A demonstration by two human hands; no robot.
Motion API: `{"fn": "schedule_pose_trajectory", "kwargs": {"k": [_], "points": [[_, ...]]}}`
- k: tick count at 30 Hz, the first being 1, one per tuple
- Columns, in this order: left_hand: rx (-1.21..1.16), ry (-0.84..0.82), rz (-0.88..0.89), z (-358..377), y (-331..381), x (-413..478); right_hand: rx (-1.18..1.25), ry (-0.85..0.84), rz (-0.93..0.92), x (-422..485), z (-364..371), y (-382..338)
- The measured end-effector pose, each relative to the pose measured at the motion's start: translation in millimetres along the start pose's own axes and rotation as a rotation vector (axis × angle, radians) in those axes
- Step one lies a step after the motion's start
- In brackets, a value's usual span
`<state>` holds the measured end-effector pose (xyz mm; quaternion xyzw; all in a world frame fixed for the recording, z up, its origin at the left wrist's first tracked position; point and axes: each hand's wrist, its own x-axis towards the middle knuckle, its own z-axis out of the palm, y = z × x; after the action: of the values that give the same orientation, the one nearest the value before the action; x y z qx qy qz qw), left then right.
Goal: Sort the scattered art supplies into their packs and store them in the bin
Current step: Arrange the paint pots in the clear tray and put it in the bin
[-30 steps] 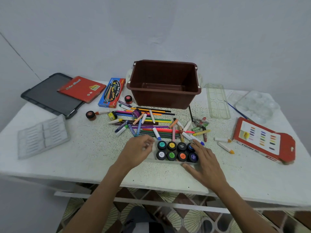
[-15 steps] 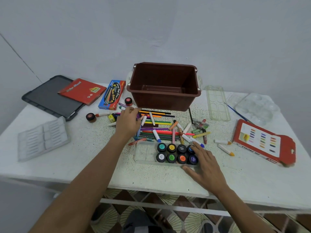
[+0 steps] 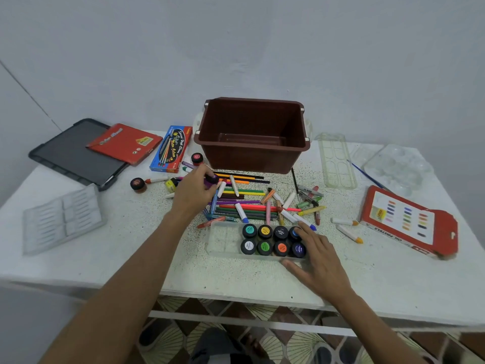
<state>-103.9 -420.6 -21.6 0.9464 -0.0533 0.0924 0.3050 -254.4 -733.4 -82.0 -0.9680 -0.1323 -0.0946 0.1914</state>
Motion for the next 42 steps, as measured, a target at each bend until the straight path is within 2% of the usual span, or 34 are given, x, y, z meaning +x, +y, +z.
{"fn": "schedule_pose_trajectory", "kwargs": {"k": [4,10,16,20,23,34,42], "points": [[-0.078,-0.064,0.024,-11,10,-22,0.003,0.0,-0.001,0,0,1],[-0.115,-0.246,0.092,-14,20,-61,0.007,0.008,-0.008,0,0,0],[-0.068,-0.297,0.264,-9,14,-77,0.007,0.003,-0.004,-1,0,0],[0.041,-0.229,0.41,-1,9,-85,0.006,0.0,-0.005,0,0,-1],[0.086,-0.202,0.452,7,6,-89,0.007,0.003,-0.005,0,0,-1],[0.123,-0.131,0.459,22,-3,-95,0.012,0.016,-0.009,0,-1,-2],[0.091,-0.153,0.453,22,-3,-93,0.001,0.014,-0.004,1,-2,-3]]}}
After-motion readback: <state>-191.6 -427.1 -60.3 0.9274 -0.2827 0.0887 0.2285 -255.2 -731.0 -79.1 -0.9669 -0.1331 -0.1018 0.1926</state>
